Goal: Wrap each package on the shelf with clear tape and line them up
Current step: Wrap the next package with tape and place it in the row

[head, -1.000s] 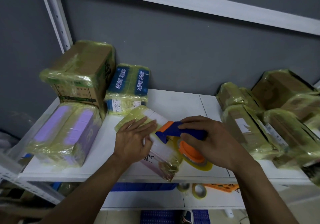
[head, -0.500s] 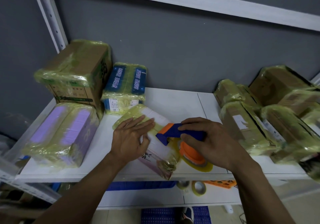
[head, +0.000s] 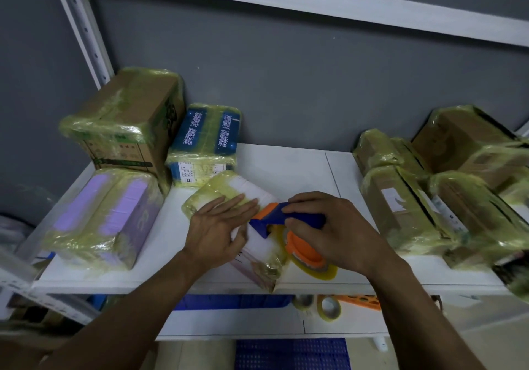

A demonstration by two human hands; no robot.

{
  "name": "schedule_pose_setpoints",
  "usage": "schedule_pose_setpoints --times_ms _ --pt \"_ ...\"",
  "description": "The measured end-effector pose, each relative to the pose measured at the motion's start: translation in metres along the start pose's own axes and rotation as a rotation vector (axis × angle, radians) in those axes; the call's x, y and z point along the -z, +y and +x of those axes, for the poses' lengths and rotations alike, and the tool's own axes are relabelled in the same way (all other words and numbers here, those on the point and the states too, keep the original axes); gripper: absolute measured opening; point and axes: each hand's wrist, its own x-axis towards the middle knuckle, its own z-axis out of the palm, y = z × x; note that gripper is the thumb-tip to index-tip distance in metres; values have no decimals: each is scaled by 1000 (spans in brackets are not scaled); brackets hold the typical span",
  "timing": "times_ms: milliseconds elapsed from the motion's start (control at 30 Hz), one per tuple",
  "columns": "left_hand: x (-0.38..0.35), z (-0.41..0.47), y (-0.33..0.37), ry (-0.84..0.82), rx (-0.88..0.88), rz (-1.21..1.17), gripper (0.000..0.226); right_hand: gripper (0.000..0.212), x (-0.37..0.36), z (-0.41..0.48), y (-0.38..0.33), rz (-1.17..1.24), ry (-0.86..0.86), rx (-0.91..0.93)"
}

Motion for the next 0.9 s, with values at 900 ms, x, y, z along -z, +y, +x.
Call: schedule_pose_setpoints --times_ms 900 --pt "-6 6 38 -150 26 47 60 29 2 -47 34 113 34 49"
